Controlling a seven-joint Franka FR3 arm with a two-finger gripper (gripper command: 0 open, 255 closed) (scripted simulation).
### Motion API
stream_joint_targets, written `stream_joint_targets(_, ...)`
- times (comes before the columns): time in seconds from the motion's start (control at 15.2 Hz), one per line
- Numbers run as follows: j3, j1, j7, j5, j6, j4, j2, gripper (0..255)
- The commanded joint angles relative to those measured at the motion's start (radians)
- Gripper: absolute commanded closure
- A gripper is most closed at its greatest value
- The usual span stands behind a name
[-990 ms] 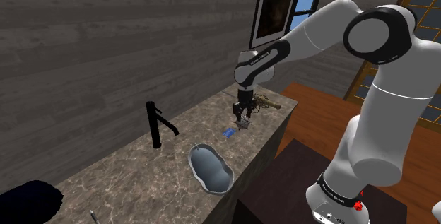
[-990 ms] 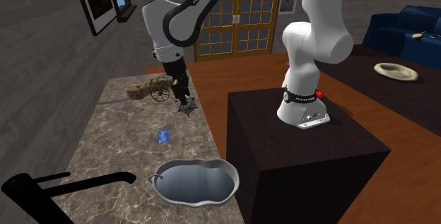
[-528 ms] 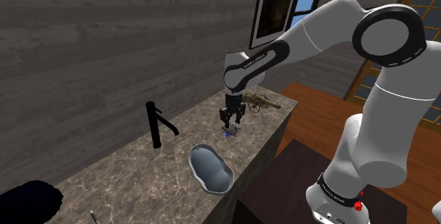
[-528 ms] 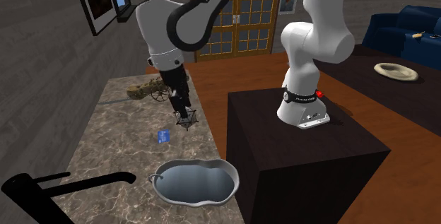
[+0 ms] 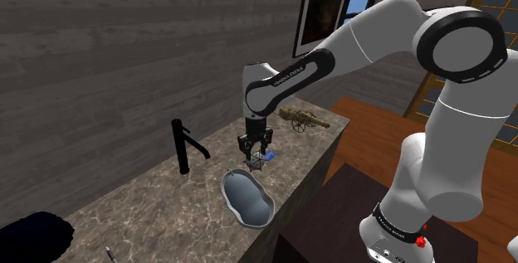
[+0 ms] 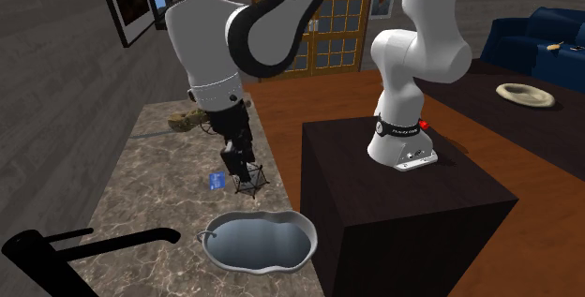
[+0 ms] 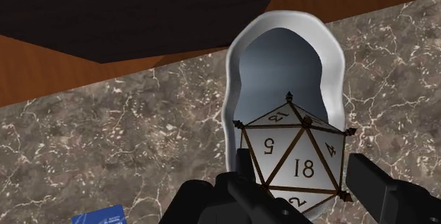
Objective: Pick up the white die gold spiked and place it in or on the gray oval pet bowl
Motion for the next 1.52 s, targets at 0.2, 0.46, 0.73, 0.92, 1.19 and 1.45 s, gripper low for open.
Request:
stream_joint_targets(0.2,0.037,0.042,0.067,0.019,0.015,0.032,0.038,255)
stream_joint_targets(0.46,0.041,0.04,0.052,0.034,0.062,0.021,0.076,255)
stream_joint_targets(0.73,0.046,0.038,0.036,0.051,0.109,0.013,0.117,255)
stream_joint_targets(0.92,0.05,0.036,0.024,0.064,0.143,0.01,0.149,255)
stream_joint_targets(1.19,0.057,0.032,0.007,0.082,0.187,0.008,0.193,255)
stream_joint_targets(1.45,0.062,0.03,-0.003,0.093,0.211,0.009,0.22,255)
